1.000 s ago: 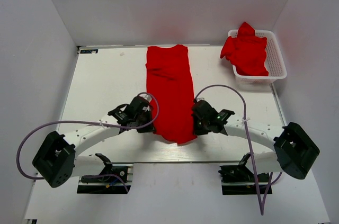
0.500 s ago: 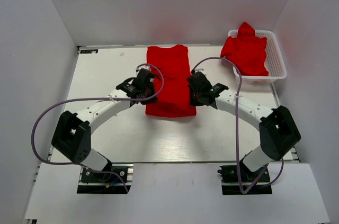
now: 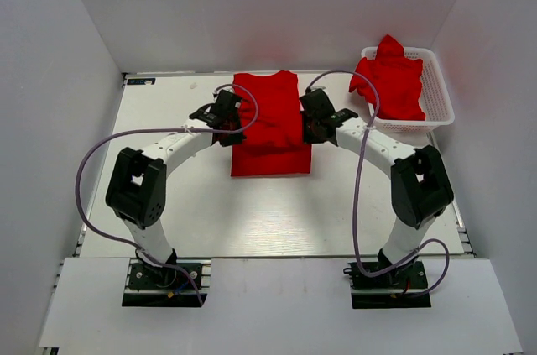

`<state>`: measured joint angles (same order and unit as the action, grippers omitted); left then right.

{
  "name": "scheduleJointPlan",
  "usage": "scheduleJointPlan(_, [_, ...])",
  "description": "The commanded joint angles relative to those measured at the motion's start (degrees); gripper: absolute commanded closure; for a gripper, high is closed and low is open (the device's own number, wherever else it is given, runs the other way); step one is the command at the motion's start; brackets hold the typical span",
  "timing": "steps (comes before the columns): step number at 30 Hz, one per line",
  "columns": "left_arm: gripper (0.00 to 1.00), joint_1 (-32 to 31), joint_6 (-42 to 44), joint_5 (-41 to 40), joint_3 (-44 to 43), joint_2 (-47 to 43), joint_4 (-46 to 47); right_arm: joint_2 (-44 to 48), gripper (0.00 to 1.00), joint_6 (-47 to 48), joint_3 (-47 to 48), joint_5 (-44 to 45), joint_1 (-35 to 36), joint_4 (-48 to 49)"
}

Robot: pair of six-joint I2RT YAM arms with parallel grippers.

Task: Fold and stack the t-shirts
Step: Fold the folded rectangular tshirt in 1/3 of the way

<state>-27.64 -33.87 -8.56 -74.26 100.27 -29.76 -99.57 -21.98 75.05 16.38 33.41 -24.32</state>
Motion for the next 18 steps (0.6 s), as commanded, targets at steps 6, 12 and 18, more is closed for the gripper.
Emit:
scheduleJointPlan(6, [1.0,4.34,6.0,5.21,-4.67,1.41,6.11,-6.33,1.0,4.92,9.24,-3.2,-3.7,2.43])
scheduleJointPlan(12, [1.0,5.58,8.2,8.91,-7.22,5.37,7.43,-9.06,1.0,8.35,12.31,-6.62,-5.54,4.71])
scheduleJointPlan(18, [1.0,7.51,9.26,10.31,-9.68,7.84,8.75,-12.58,1.0,11.86,16.35,-8.91,-6.95,5.25])
